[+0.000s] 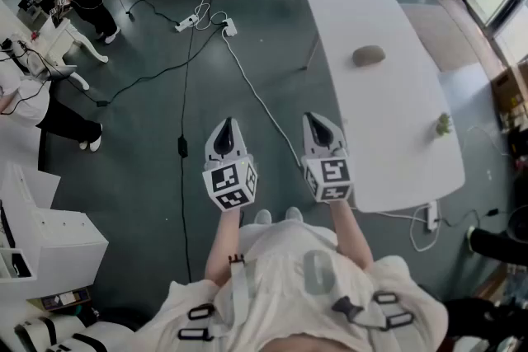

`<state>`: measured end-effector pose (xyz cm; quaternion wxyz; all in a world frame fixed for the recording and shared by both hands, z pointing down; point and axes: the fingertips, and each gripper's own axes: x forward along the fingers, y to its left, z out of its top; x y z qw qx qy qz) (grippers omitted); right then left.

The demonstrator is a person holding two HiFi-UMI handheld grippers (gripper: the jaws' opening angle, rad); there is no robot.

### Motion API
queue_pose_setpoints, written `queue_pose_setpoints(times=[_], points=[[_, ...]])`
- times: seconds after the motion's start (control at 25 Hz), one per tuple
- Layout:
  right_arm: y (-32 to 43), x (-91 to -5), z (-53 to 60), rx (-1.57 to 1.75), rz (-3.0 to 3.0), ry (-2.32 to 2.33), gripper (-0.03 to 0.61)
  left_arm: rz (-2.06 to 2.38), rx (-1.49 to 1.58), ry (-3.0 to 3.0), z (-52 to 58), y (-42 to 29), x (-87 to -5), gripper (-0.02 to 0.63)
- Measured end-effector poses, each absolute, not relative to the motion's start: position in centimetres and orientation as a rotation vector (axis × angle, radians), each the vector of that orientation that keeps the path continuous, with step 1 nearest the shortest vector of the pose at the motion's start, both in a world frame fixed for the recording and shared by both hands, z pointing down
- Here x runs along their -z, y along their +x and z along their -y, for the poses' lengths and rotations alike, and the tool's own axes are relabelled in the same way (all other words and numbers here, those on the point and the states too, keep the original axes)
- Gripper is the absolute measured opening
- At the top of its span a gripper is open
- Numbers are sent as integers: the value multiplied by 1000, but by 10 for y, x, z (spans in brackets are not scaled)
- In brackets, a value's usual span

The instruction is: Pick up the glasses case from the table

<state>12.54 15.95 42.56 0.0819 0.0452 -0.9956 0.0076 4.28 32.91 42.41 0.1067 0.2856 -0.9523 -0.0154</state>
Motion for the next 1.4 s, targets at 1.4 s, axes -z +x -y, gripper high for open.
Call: queue_pose_setpoints(times=[1.4], points=[[116,-436,-90,-145,2978,118,1,2834,24,902,-244,32,-421,3]])
